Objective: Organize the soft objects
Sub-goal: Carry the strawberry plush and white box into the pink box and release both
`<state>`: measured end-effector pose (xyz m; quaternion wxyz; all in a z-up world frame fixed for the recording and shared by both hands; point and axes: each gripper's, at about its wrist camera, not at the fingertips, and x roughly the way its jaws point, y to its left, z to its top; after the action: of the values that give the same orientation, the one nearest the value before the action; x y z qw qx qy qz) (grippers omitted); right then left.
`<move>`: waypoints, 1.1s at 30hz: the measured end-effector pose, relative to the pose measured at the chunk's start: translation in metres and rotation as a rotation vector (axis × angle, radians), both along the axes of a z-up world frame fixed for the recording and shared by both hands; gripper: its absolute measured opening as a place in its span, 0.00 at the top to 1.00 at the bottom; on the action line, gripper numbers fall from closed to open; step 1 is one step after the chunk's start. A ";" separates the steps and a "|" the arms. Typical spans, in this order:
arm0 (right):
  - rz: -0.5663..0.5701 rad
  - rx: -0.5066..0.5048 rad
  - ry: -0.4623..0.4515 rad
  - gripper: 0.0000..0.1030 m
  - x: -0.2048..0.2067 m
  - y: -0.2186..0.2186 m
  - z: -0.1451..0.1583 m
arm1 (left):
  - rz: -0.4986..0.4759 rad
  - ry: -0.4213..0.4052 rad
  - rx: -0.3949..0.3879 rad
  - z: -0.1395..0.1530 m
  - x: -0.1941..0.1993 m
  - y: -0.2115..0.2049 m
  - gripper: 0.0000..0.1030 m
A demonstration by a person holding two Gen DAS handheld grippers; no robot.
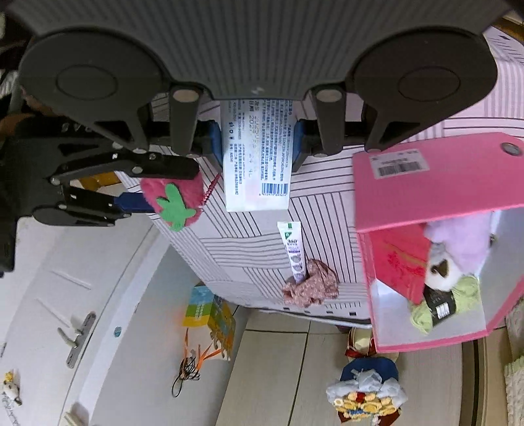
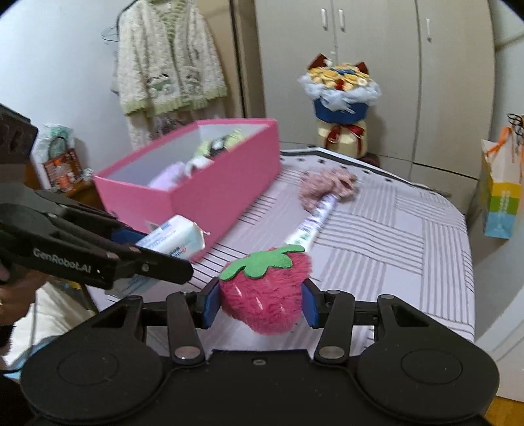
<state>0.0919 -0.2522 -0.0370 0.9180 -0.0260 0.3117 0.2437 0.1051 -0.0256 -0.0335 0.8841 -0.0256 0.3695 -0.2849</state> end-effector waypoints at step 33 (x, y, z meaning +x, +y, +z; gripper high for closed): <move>0.239 -0.187 -0.155 0.46 0.156 0.159 0.017 | 0.379 -0.137 0.152 0.030 0.124 0.106 0.62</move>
<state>0.2479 -0.0929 -0.0201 0.8973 -0.1667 0.2561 0.3185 0.2292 0.0801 -0.0039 0.9443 -0.0082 0.3176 -0.0861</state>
